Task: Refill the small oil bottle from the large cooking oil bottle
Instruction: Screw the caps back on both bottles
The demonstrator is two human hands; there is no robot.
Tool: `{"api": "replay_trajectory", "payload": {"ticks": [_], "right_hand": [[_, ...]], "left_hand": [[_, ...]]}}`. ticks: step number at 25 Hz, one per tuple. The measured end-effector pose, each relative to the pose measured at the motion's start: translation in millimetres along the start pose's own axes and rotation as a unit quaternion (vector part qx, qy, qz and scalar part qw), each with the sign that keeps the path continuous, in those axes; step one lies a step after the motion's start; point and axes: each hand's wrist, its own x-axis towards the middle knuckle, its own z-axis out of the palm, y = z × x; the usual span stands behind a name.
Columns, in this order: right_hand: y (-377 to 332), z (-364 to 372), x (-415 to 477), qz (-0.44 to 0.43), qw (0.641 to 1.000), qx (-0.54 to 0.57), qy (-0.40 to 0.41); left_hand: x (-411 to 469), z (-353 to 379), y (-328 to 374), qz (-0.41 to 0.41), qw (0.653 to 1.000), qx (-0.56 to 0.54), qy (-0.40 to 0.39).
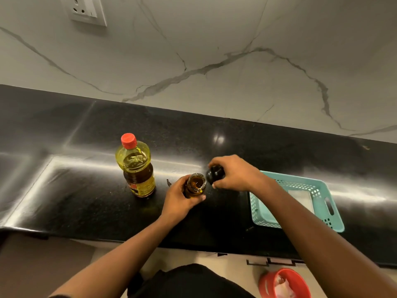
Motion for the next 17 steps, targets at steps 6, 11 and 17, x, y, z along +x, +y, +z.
{"api": "replay_trajectory", "payload": {"ticks": [6, 11, 17], "right_hand": [[-49.5, 3.3, 19.0, -0.101, 0.987, -0.117, -0.045], [-58.6, 10.8, 28.8, -0.102, 0.979, -0.170, -0.056], [-67.6, 19.5, 30.4, -0.045, 0.979, -0.197, 0.005]], "left_hand": [[2.7, -1.0, -1.8, 0.003, 1.000, -0.014, -0.002], [4.6, -0.2, -3.0, 0.000, 1.000, -0.015, -0.005], [3.0, 2.5, -1.0, 0.005, 1.000, -0.020, -0.002]]}}
